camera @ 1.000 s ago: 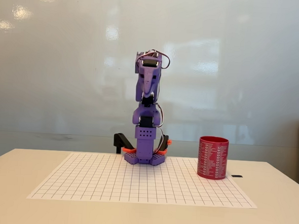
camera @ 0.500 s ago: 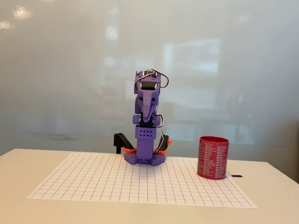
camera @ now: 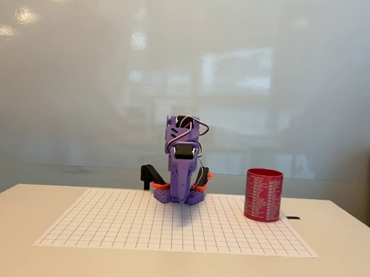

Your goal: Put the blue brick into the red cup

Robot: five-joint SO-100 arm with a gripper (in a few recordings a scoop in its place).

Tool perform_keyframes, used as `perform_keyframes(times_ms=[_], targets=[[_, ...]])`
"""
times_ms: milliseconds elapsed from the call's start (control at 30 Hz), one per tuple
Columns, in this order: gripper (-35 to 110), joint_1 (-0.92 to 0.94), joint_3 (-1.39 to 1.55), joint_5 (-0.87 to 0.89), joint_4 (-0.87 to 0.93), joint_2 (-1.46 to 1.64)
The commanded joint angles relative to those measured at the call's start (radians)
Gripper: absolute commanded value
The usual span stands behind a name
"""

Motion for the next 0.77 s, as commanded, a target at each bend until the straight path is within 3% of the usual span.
perform_keyframes(times_ms=[0, 733], targets=[[-1, -0.012, -0.002, 0.018, 0.061, 0.002], [0, 0.017, -0.002, 0.044, 0.06, 0.002]])
